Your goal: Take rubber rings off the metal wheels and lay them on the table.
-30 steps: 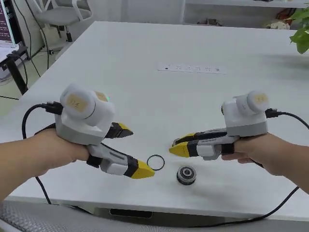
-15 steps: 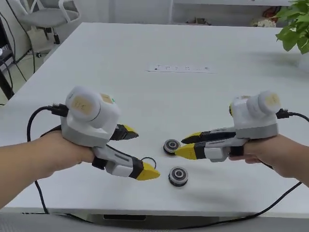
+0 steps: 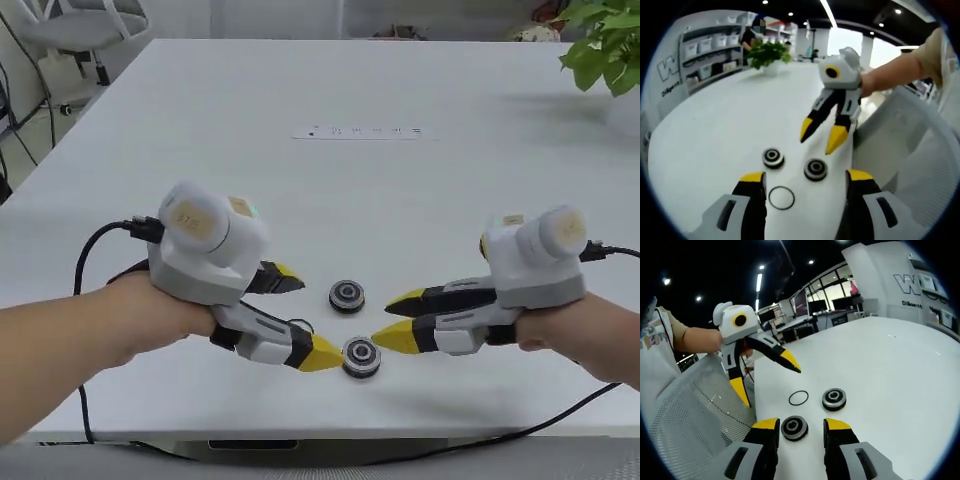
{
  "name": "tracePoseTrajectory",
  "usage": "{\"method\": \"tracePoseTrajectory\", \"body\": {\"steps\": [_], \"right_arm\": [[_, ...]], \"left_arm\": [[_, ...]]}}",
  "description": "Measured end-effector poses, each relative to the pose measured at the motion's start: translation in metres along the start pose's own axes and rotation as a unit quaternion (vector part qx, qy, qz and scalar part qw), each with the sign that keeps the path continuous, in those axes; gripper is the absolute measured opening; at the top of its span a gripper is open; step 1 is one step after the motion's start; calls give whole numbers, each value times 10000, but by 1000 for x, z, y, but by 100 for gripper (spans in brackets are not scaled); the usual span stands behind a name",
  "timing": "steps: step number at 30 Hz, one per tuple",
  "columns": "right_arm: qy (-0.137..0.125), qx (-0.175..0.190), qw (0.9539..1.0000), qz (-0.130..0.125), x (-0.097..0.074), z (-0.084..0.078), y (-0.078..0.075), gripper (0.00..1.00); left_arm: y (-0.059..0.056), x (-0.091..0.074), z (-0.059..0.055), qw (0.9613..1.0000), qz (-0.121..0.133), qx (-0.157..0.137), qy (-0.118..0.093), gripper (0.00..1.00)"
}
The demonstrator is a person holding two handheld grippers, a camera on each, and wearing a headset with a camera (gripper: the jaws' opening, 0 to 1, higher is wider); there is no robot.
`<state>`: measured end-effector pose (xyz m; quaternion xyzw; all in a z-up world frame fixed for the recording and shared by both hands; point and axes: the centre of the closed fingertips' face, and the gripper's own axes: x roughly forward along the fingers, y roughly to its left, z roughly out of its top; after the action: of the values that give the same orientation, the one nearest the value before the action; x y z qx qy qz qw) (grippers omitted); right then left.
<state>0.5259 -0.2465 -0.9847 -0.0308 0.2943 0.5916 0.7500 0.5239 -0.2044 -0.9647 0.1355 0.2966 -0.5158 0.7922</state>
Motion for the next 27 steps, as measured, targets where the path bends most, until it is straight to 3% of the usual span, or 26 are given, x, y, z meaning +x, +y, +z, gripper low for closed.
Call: {"method": "tracePoseTrajectory", "body": {"steps": [7,14,17,27], "right_arm": [[107,-174,9998,90,2,-9,-1,32],[315,-383,9986,202,7,-22,8,31],[412,-469,9978,225,9,-30,4,30],[440,-587,9971,222,12,-33,3,23]], "left_arm": [[-5,11,-3,9999,-134,32,79,59],[-11,21,-4,9997,-223,53,132,56],[-12,24,-5,9995,-265,43,145,53],[-19,36,-8,9990,-395,60,212,43]]}}
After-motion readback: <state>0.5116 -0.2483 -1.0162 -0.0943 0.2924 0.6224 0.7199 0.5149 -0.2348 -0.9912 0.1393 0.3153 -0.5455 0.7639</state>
